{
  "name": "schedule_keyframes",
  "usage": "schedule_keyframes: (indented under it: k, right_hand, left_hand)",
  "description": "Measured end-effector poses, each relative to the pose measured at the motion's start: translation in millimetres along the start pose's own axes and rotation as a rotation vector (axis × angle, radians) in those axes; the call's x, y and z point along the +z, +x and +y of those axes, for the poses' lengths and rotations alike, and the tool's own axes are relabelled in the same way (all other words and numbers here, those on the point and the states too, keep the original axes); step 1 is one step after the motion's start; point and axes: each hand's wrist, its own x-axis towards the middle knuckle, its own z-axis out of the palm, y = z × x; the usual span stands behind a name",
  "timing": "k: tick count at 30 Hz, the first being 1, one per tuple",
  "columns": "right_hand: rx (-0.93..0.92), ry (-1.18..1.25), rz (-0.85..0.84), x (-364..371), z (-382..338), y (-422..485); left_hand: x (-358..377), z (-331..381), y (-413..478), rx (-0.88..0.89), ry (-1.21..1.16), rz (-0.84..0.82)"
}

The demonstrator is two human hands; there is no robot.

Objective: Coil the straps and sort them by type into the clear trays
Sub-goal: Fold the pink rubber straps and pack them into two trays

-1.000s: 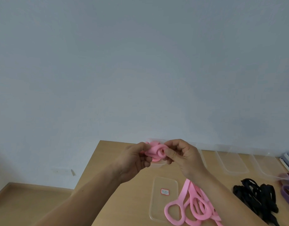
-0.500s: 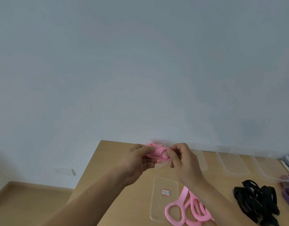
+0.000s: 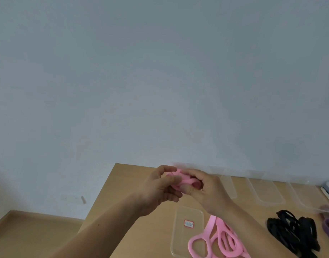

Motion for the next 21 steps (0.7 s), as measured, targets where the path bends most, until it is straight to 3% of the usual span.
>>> schedule_keyframes:
  k: [13,21]
  right_hand:
    - [0.093,0.119,0.107,-5,-5,2]
    - [0.146,0.243,0.120,-1,-5,-3]
  left_hand:
    - [-12,5,-2,-0.001,0.053,-0.093]
    - [-13,-3,1,0.082,0.247,-0.048]
